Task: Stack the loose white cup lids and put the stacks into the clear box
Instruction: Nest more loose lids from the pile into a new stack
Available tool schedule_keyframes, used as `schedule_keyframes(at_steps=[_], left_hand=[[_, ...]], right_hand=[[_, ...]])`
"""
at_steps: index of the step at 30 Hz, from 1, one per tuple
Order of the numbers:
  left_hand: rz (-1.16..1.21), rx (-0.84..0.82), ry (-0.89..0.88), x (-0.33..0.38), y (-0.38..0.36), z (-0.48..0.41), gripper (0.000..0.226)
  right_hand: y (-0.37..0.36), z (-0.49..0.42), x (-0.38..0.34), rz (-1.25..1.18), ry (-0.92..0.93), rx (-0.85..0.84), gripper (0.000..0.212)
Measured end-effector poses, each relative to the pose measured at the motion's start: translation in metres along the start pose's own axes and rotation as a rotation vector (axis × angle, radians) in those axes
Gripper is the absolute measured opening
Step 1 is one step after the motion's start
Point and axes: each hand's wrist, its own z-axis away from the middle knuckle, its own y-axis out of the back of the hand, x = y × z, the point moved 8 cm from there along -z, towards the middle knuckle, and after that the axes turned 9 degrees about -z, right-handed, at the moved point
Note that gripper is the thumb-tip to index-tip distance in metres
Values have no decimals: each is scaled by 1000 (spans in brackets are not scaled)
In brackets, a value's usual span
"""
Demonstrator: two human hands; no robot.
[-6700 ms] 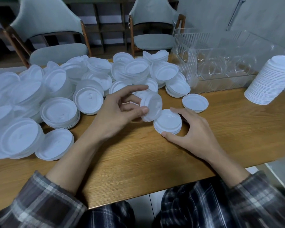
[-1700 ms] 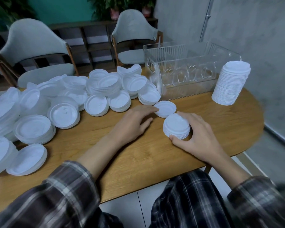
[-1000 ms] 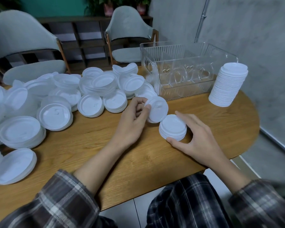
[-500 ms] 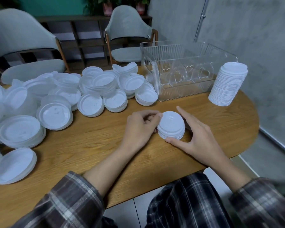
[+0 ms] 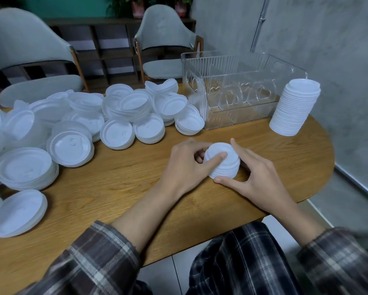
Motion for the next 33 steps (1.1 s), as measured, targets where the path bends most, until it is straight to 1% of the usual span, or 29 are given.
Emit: schedule_keyframes(at_steps=[2,4,8,11,14,16,18,20,22,24,26,28,33], left_hand=[[-32,-18,-12,1,-1,2,37],[-30,-18,-10,0,0,2,44],[8,-53,10,-3,-2,2,49],[-6,-98,40,-10,-4,2,55],[-17,-145,3,-10,-6,3,52],[-21,-106,-17,-10,0,1,49],[-115,-18,-56,-16,11,-4,45],[-291,35,-118,-23,19,-9,40],[-421,38,-180,-29,20,-14,44],[-502,31,-235,-30,16,-22,53],[-567,47,-279,-28,12,-33,57],[-615,66,-298,-27,10,-42,54],[-631,83,-252,-31,12,-44,43]], right_hand=[[0,1,0,-3,6,2,102],[-1,1,0,-7,6,0,101],[-3,0,-1,-5,28,-32,96],[-4,-2,-1,-21,28,-52,91],[-2,-4,-1,-39,16,-58,92],[-1,-8,-1,-22,7,-63,92],[-1,-16,-1,-5,-4,-62,92],[-1,-22,2,-7,-19,-42,92],[-1,-25,5,-19,-31,-15,90],[-3,-25,6,-15,-32,4,87],[-4,-24,7,-5,-39,12,86],[-5,-24,9,-7,-48,6,86],[-5,-24,9,-3,-59,-9,85]])
